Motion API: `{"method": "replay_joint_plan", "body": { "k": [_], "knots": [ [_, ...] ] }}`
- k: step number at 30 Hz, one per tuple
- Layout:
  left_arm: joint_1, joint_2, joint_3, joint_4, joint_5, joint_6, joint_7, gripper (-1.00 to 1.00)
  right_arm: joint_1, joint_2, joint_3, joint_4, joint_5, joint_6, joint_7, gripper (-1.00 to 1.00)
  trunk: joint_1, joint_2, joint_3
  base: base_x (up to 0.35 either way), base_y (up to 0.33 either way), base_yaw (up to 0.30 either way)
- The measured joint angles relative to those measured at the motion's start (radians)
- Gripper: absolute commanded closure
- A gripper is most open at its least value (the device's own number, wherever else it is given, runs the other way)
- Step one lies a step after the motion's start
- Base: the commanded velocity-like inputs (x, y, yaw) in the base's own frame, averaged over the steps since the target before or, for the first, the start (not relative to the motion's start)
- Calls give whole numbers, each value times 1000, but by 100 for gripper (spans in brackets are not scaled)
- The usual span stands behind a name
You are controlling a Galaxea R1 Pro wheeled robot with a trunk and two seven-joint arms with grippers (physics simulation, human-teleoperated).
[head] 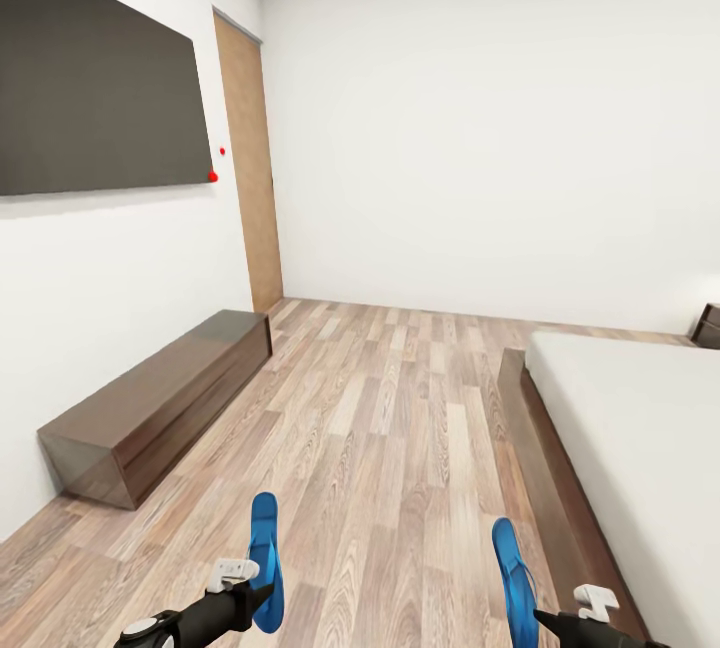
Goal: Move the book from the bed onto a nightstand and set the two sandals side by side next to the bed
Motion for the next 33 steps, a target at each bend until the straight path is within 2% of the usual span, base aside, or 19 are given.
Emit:
{"method": "replay_joint_plan", "body": {
  "k": [28, 33],
  "knots": [
    [0, -1, -1, 0, 0, 0, 0, 100, 0, 0, 0, 0, -1, 0, 0, 100, -107, 196, 88, 0, 0, 0],
    [-1, -1, -1, 0, 0, 0, 0, 100, 0, 0, 0, 0, 0, -1, 0, 100, -127, 231, 103, 0, 0, -139]
  ]
}}
